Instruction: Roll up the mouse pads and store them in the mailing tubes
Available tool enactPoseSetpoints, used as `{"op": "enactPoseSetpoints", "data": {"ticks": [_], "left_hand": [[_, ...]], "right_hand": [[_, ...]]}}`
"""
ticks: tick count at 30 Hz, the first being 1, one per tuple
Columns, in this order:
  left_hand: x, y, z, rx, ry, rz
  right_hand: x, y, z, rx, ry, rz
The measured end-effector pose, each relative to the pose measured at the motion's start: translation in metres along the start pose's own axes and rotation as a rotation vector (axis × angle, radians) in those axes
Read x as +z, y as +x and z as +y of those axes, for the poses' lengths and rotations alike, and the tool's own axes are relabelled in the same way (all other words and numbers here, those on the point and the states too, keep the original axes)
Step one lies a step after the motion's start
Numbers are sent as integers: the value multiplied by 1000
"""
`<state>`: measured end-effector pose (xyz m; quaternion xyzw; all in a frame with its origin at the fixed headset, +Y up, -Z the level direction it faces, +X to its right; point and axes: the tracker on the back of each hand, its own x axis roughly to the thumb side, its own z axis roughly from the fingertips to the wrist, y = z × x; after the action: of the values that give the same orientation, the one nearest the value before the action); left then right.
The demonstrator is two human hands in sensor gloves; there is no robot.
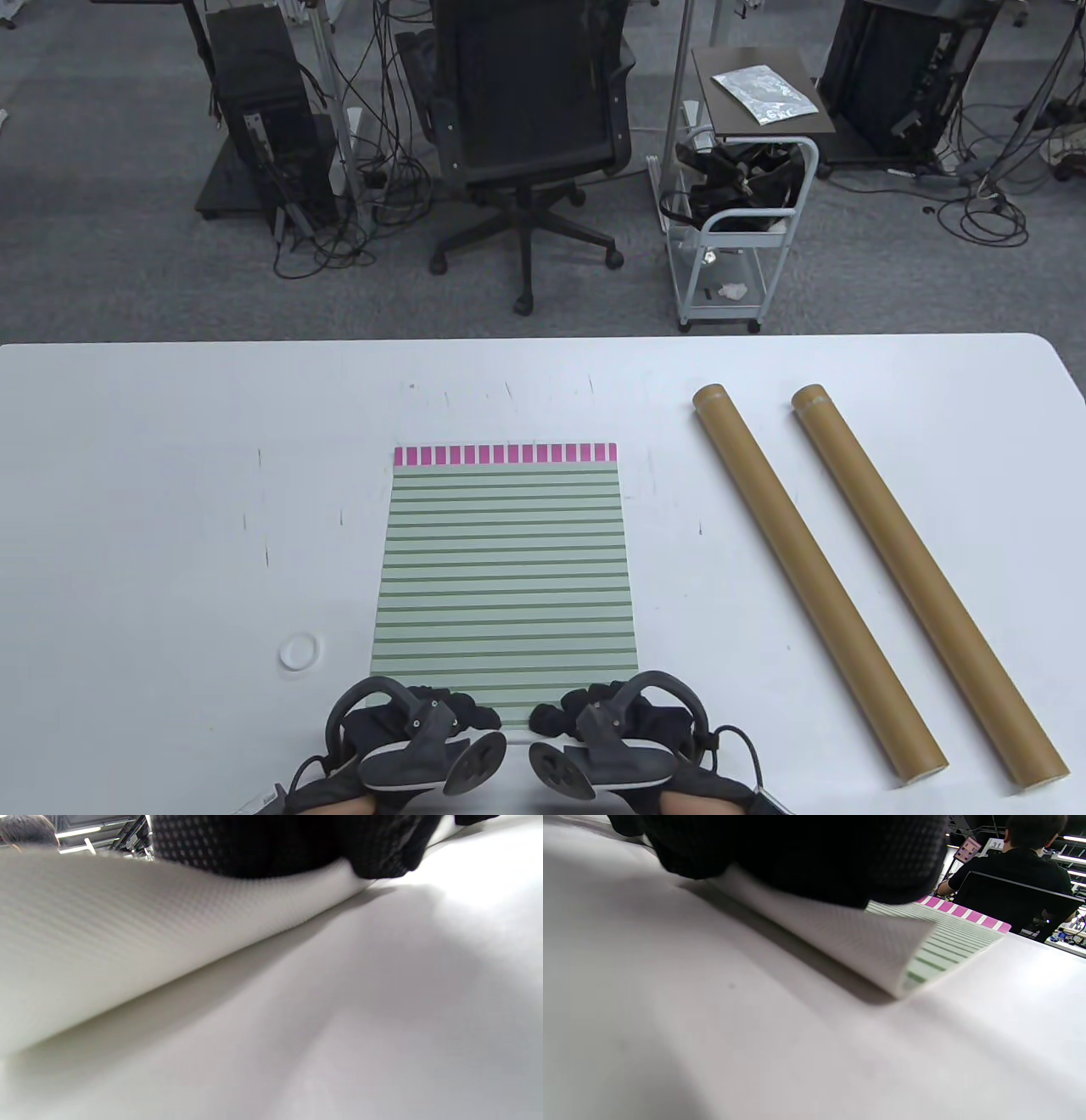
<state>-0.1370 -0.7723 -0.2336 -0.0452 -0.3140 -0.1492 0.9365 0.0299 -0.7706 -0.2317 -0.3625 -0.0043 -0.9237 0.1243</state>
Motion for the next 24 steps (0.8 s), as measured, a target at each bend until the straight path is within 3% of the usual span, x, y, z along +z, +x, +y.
{"op": "enactPoseSetpoints", "data": {"ticks": [3, 6, 9, 13, 15, 20, 24], "left_hand": [[-3, -5, 0, 50, -26, 0], [-5, -13, -2, 183, -108, -39], [-6, -18, -6, 289, -157, -50], [-12, -20, -11, 193, -159, 43], [-14, -20, -14, 86, -100, 132], [-15, -12, -13, -43, -125, 156], [-11, -3, -11, -124, -71, 144]], "right_hand": [[-2, -3, -2, -30, 20, -1], [-4, -7, -5, -193, 154, -53], [-1, -7, -5, -184, 144, -60], [-1, -9, -1, -152, 122, 2], [-1, -10, 2, -112, 116, 21], [-1, 8, 6, 46, 102, -67], [-1, 11, 7, 83, 108, -69]]}}
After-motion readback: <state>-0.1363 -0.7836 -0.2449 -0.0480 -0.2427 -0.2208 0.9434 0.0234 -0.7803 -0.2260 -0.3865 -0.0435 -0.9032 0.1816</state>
